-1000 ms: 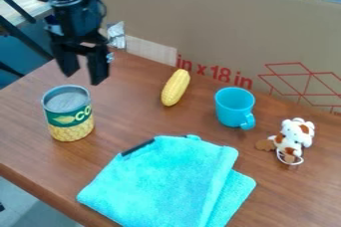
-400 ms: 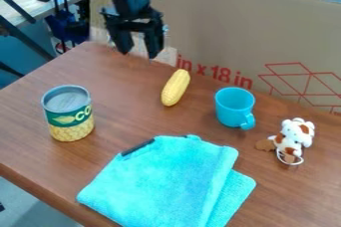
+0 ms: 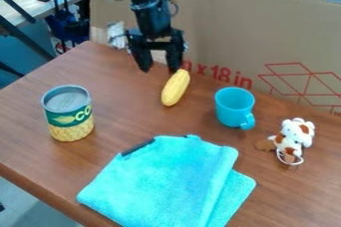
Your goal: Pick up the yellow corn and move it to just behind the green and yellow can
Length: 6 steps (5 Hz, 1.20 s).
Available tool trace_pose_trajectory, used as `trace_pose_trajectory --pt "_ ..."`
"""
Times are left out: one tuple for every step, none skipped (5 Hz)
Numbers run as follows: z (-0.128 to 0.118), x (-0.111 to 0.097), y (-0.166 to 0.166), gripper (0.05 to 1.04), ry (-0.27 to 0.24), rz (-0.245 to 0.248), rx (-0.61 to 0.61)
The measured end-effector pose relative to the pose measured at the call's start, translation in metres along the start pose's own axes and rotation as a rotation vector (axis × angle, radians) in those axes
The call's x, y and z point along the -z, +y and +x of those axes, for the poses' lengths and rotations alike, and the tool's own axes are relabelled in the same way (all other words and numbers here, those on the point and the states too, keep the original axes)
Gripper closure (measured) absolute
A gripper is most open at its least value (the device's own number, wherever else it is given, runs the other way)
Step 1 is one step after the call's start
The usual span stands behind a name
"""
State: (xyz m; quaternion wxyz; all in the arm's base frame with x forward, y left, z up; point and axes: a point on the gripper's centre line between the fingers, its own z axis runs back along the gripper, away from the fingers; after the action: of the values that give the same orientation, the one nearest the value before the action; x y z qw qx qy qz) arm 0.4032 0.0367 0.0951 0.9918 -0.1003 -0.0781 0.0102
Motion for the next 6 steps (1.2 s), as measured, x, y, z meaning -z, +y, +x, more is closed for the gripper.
trace_pose_trajectory --pt "0.017 0.022 -0.005 0.082 0.034 0.022 0.0" --pt "0.026 0.034 -0.009 0.082 0.044 0.056 -0.001" --pt "0.027 0.046 -0.012 0.082 0.07 0.079 0.0" --pt "0.023 0.063 0.001 0.083 0.147 0.164 -0.003" --pt "0.025 0.062 0.019 0.134 0.17 0.232 -0.025" --pt "0.023 0.062 0.025 0.366 0.165 0.218 -0.037"
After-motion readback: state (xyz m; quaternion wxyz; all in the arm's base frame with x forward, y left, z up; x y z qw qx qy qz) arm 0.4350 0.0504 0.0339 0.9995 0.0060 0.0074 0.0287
